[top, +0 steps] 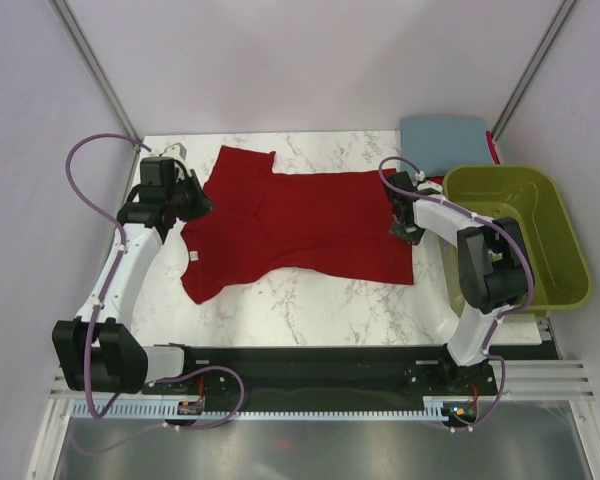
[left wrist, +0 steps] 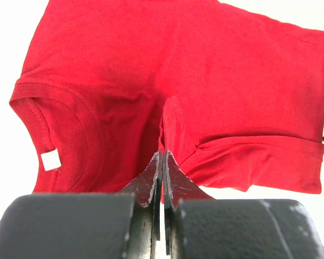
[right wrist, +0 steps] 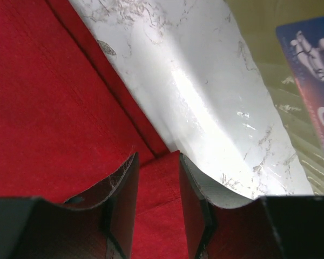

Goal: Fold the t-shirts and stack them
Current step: Flatten the tshirt out

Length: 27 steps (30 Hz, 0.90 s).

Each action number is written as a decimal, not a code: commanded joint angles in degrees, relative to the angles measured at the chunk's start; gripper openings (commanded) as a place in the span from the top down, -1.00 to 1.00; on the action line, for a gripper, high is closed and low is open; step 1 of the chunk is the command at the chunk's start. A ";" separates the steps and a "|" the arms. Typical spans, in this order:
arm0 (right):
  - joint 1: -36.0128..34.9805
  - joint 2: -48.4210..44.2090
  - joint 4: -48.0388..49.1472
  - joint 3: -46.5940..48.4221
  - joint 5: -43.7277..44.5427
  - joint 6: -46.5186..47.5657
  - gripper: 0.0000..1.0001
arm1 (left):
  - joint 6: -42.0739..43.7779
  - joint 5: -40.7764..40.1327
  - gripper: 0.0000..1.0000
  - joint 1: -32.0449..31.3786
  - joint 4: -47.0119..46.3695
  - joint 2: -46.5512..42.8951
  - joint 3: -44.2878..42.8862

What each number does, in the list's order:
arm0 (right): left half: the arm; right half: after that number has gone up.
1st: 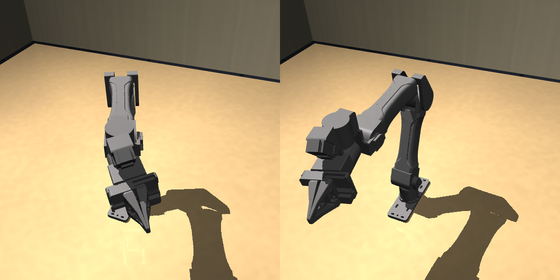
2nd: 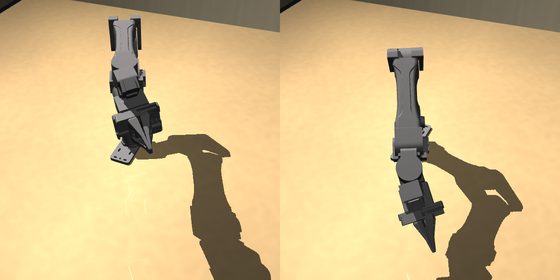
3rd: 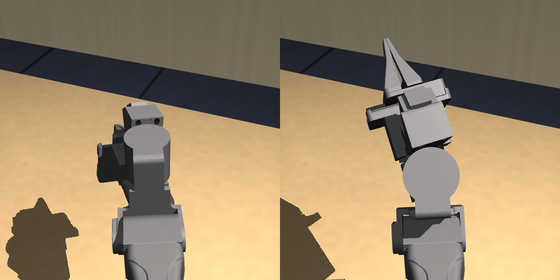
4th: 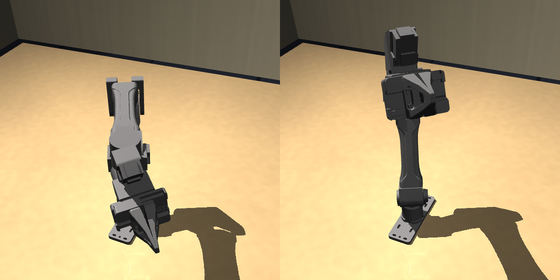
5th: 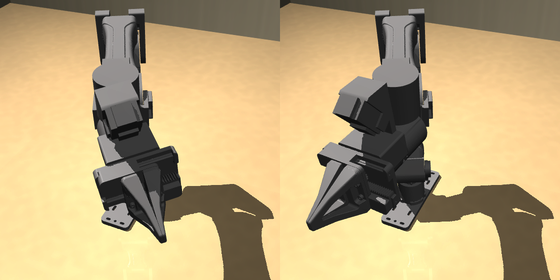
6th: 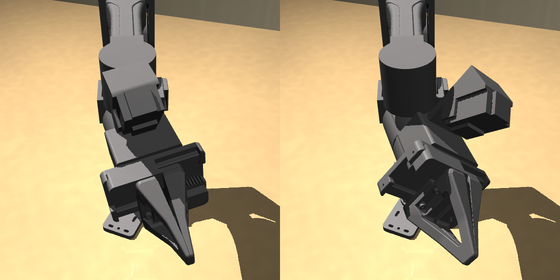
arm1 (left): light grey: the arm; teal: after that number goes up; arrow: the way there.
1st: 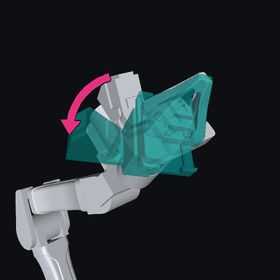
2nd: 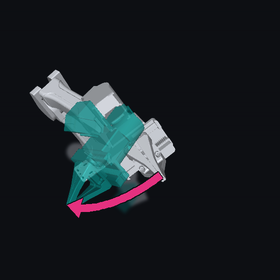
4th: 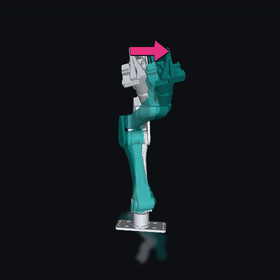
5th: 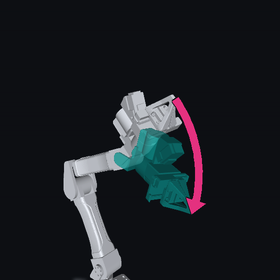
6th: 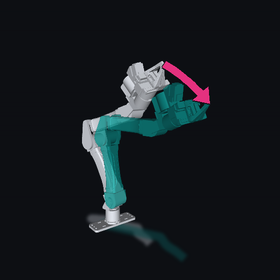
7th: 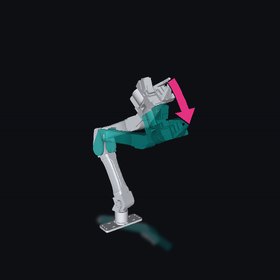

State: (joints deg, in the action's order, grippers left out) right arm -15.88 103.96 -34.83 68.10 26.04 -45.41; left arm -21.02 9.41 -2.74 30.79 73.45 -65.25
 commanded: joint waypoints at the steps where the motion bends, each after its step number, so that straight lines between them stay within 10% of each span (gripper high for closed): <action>1: 0.06 1.15 -1.03 2.30 1.99 -2.66 0.14 | -2.36 1.66 0.95 0.11 -2.66 -2.52 -0.31; 13: -0.03 3.26 -1.47 1.25 3.14 -4.51 0.19 | -2.54 1.93 0.95 0.11 -3.36 -2.17 -0.40; 27: -0.03 1.33 -1.91 2.74 4.02 -2.15 0.91 | -2.63 0.87 0.95 0.11 -3.98 -1.82 -0.84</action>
State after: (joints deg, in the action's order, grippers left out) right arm -15.90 106.56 -35.44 68.53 28.08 -48.86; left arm -22.48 10.22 -2.74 29.43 72.60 -65.19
